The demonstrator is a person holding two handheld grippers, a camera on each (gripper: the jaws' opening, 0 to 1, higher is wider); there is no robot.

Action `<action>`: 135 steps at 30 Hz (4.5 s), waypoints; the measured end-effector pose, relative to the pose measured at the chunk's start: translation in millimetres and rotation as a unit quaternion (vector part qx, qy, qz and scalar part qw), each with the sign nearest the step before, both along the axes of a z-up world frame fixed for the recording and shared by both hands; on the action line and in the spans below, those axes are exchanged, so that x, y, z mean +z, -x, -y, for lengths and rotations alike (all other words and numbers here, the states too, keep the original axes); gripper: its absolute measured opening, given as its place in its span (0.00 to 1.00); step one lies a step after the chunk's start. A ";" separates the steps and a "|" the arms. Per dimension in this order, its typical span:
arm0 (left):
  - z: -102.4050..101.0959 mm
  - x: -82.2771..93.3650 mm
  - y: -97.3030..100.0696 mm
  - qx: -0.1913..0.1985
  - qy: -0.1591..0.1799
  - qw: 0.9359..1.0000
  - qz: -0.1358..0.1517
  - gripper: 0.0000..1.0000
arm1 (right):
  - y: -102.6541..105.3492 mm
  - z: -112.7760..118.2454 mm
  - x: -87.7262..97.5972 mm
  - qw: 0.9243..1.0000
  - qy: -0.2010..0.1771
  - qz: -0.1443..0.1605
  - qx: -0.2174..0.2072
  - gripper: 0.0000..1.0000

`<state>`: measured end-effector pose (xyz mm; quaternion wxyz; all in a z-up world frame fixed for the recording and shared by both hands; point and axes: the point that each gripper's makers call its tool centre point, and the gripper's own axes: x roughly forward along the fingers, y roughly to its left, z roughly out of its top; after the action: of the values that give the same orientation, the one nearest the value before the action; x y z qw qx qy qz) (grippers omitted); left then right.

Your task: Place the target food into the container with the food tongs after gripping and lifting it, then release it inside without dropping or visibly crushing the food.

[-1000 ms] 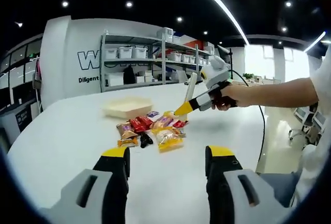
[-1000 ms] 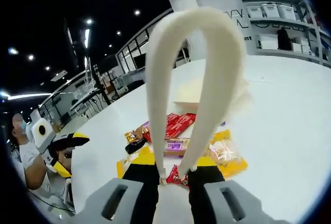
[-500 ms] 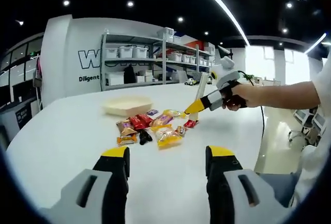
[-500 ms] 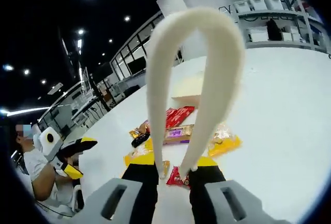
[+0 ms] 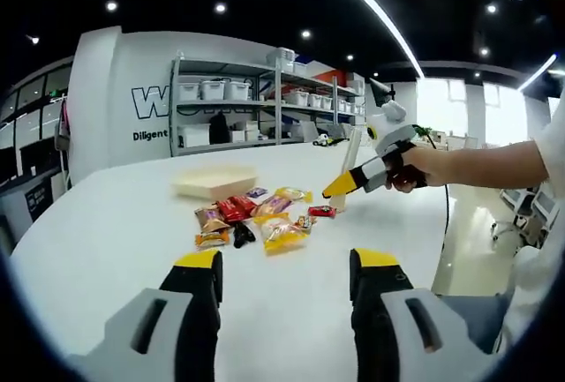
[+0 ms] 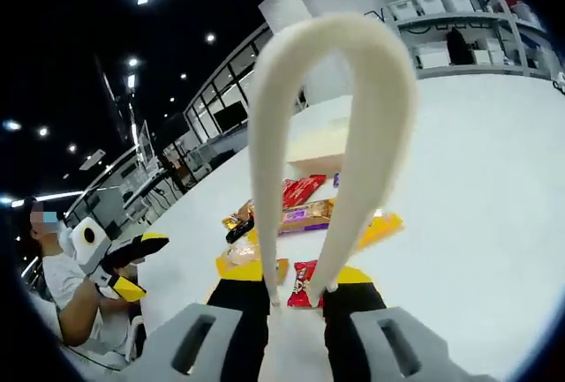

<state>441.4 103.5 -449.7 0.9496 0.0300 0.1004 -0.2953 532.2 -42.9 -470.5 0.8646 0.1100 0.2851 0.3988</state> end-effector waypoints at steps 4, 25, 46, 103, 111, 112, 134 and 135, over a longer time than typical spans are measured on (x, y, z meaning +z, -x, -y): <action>0.8 1.6 0.6 -0.001 0.000 1.000 0.002 0.56 | -11.4 1.0 5.3 0.999 0.018 0.027 -0.006 0.17; -1.8 -6.3 1.4 0.000 -0.009 1.000 -0.006 0.55 | -21.0 -15.2 -13.0 0.993 0.106 0.054 0.020 0.14; -14.5 -4.9 -4.2 0.013 -0.002 1.000 -0.003 0.55 | -48.1 -15.3 37.3 0.999 -0.013 0.027 -0.026 0.10; -29.0 -11.7 -41.9 0.033 -0.037 0.999 -0.003 0.57 | -259.2 -104.2 -0.3 0.997 0.042 0.049 -0.039 0.16; -29.9 -10.9 -39.7 0.035 -0.030 0.999 -0.006 0.56 | -254.2 -100.7 22.9 0.996 0.035 0.073 -0.042 0.17; -29.7 -9.9 -38.9 0.035 -0.027 0.999 -0.005 0.56 | -252.6 -99.6 26.8 0.996 0.032 0.073 -0.042 0.17; -12.4 -6.2 -19.6 0.024 -0.025 0.999 -0.013 0.63 | -151.0 -47.4 101.1 0.995 0.026 0.093 -0.028 0.13; -10.6 -5.0 -19.4 0.023 -0.024 0.999 -0.013 0.64 | -148.9 -45.5 101.3 0.995 0.025 0.091 -0.026 0.13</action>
<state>460.8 114.1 -454.6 0.9537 0.0464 0.1204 -0.2716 681.1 2.6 -369.2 0.8994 0.0586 0.2120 0.3777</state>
